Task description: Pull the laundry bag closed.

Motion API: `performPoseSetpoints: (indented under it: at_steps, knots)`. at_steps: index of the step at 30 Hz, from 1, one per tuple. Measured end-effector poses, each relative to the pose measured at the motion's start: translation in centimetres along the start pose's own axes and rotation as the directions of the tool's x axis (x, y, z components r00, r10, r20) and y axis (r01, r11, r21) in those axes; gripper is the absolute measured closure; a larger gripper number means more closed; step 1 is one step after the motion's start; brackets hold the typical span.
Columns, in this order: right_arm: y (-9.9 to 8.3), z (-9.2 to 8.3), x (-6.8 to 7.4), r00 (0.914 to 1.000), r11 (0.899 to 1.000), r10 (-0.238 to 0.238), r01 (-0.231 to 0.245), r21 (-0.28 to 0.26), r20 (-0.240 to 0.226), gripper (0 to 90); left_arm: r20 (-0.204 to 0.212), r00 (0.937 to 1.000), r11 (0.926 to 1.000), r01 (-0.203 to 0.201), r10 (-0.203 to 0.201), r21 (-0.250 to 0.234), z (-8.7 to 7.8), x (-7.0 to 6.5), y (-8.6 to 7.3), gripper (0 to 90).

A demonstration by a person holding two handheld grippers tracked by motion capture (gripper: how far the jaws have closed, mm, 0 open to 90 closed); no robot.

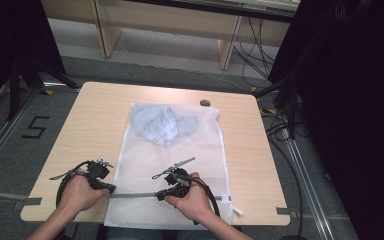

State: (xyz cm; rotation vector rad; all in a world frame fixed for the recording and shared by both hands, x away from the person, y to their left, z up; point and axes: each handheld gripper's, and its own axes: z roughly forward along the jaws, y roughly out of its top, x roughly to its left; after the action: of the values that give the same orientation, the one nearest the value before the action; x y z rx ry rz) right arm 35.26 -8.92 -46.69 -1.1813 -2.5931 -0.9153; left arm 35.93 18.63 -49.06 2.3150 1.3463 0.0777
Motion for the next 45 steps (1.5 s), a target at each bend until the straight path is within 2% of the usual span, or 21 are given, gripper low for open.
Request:
performPoseSetpoints:
  at_steps: [1, 2, 4, 6, 8, 9, 11, 12, 13, 17, 21, 24, 25, 28, 29, 40, 42, 45]
  knots:
    - [0.0, 0.0, 0.0, 1.0000, 1.000, 0.000, 0.000, 0.000, 0.000, 87.1, 0.000, 1.0000, 1.0000, 0.000, 0.000, 0.000, 0.0, 0.0, 0.0, 90.0]
    - [-0.1, -0.1, 0.1, 0.9996, 0.999, 0.029, -0.029, 0.017, 0.004, 87.1, -0.004, 1.0000, 1.0000, -0.007, 0.007, -0.002, 0.0, 0.0, 0.0, 90.0]
    - [-0.2, -0.1, -0.1, 0.9997, 1.000, 0.018, -0.018, 0.013, 0.014, 87.1, -0.004, 1.0000, 1.0000, -0.007, 0.007, -0.002, 0.0, 0.0, 0.0, 90.0]
    - [-0.2, -0.1, -0.2, 0.9999, 1.000, 0.009, -0.009, 0.006, 0.004, 87.1, -0.005, 0.9999, 1.0000, -0.009, 0.009, 0.000, 0.0, 0.0, 0.0, 90.0]
    - [-0.3, -0.2, -0.3, 0.9993, 0.999, 0.033, -0.033, 0.022, 0.015, 87.1, -0.002, 1.0000, 1.0000, 0.006, -0.006, 0.000, 0.0, -0.1, 0.0, 90.0]
    - [-0.4, -0.2, -0.4, 0.9997, 1.000, 0.019, -0.019, 0.005, 0.015, 87.1, -0.001, 0.9999, 0.9999, 0.015, -0.015, -0.005, 0.0, -0.1, 0.0, 90.0]
    - [-0.4, -0.4, -0.4, 0.9997, 1.000, 0.018, -0.019, 0.008, 0.014, 87.1, -0.003, 1.0000, 1.0000, 0.001, -0.001, -0.006, 0.0, 0.0, 0.0, 90.0]
    - [-0.4, -0.5, -0.4, 0.9991, 0.999, 0.037, -0.038, 0.018, 0.018, 87.1, -0.003, 1.0000, 1.0000, 0.001, -0.001, -0.006, 0.0, 0.0, 0.0, 90.0]
    - [-0.4, -0.5, -0.4, 0.9991, 0.999, 0.037, -0.038, 0.018, 0.018, 87.1, -0.005, 0.9999, 1.0000, -0.009, 0.009, -0.004, 0.0, 0.1, 0.0, 90.0]
    - [-0.4, -0.4, -0.5, 0.9992, 0.999, 0.040, -0.040, 0.018, 0.007, 87.1, 0.001, 1.0000, 1.0000, 0.003, -0.003, -0.003, 0.0, 0.0, -0.1, 90.0]
    - [-0.4, -0.4, -0.6, 0.9994, 0.999, 0.034, -0.034, 0.013, -0.005, 87.1, -0.004, 1.0000, 1.0000, -0.005, 0.005, -0.004, 0.0, 0.0, 0.0, 90.0]
    - [-0.5, -0.6, -0.7, 0.9986, 0.998, 0.053, -0.053, 0.023, 0.006, 87.1, -0.002, 1.0000, 1.0000, -0.002, 0.002, -0.008, 0.0, 0.0, -0.1, 90.0]
    - [-0.6, -0.6, -0.8, 0.9991, 0.999, 0.042, -0.042, 0.014, 0.003, 87.1, -0.002, 1.0000, 0.9999, -0.002, 0.002, -0.011, 0.0, 0.0, -0.1, 90.0]
    - [-0.6, -0.7, -0.8, 0.9984, 0.998, 0.055, -0.055, 0.016, 0.013, 87.1, -0.001, 1.0000, 0.9999, 0.001, -0.001, -0.010, 0.0, 0.0, -0.1, 90.0]
    - [-0.7, -0.7, -0.9, 0.9984, 0.998, 0.057, -0.057, 0.017, 0.002, 87.1, -0.002, 1.0000, 0.9999, -0.001, 0.001, -0.010, 0.0, 0.1, -0.1, 90.0]
    - [-0.8, -1.0, -1.3, 0.9986, 0.999, 0.052, -0.053, 0.008, 0.009, 87.1, -0.001, 0.9999, 0.9999, -0.012, 0.012, 0.010, -0.1, 0.1, 0.0, 90.0]
    - [-0.8, -1.1, -1.3, 0.9982, 0.998, 0.059, -0.059, 0.011, 0.006, 87.1, -0.002, 1.0000, 1.0000, 0.003, -0.003, 0.005, -0.1, 0.0, -0.1, 90.0]
    - [-0.8, -1.3, -1.3, 0.9980, 0.998, 0.062, -0.062, 0.012, 0.003, 87.1, -0.002, 1.0000, 0.9999, -0.007, 0.007, -0.010, 0.0, 0.1, 0.0, 90.0]
